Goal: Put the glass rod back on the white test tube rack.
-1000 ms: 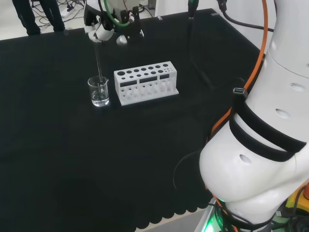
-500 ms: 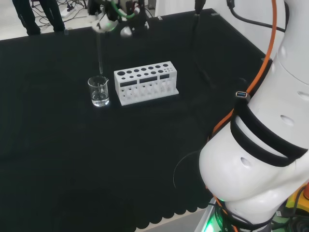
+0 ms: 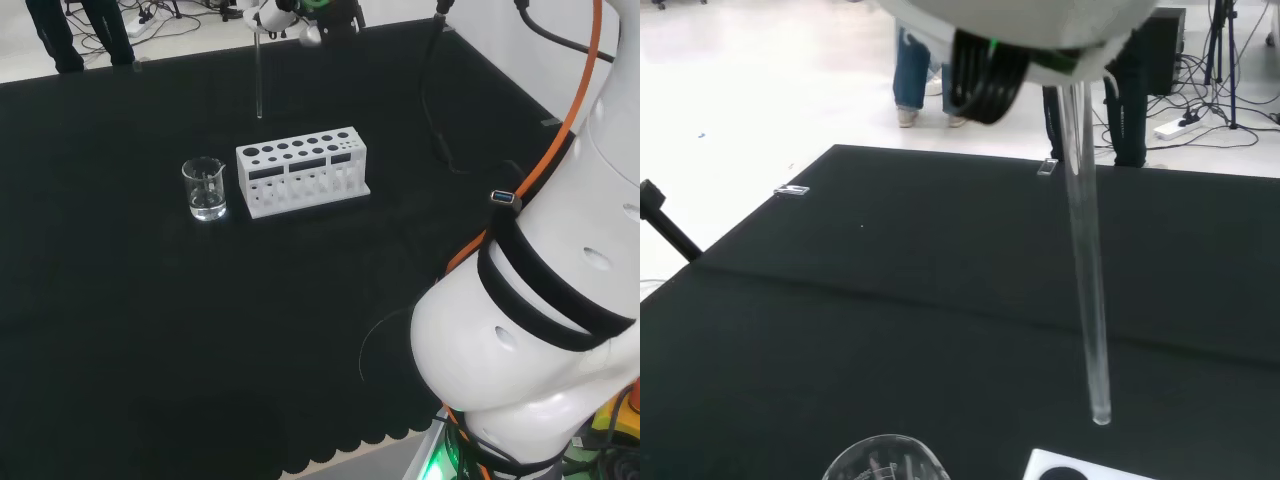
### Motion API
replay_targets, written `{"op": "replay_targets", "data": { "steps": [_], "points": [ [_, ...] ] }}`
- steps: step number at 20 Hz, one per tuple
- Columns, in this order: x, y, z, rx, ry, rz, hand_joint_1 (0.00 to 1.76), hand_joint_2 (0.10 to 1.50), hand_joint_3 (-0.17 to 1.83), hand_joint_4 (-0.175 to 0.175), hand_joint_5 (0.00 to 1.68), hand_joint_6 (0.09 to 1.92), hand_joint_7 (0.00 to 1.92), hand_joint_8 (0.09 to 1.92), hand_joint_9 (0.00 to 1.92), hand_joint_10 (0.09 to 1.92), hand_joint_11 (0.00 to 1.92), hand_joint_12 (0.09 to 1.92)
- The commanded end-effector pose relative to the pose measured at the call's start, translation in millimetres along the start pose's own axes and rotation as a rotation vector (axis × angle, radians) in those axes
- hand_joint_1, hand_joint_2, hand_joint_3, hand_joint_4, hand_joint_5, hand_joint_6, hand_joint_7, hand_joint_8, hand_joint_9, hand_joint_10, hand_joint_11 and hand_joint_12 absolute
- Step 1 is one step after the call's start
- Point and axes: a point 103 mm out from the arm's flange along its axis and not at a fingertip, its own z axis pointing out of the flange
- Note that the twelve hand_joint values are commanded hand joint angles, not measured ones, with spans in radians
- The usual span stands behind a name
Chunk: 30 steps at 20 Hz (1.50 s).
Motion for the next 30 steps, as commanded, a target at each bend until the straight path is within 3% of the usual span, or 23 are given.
{"op": "replay_targets", "data": {
  "steps": [1, 14, 30],
  "points": [
    [-17, -6, -4, -0.001, -0.012, 0.037, 1.32, 0.67, 0.7, -0.175, 1.23, 0.49, 1.23, 1.06, 1.69, 0.71, 1.66, 0.79],
    [-44, -12, -5, 0.008, -0.046, 0.082, 1.32, 0.67, 0.7, -0.175, 1.23, 0.49, 1.23, 1.06, 1.69, 0.71, 1.66, 0.79],
    [-70, -15, 3, 0.019, -0.016, 0.106, 1.32, 0.67, 0.7, -0.175, 1.23, 0.48, 1.23, 1.05, 1.69, 0.71, 1.66, 0.79]
  ]
}}
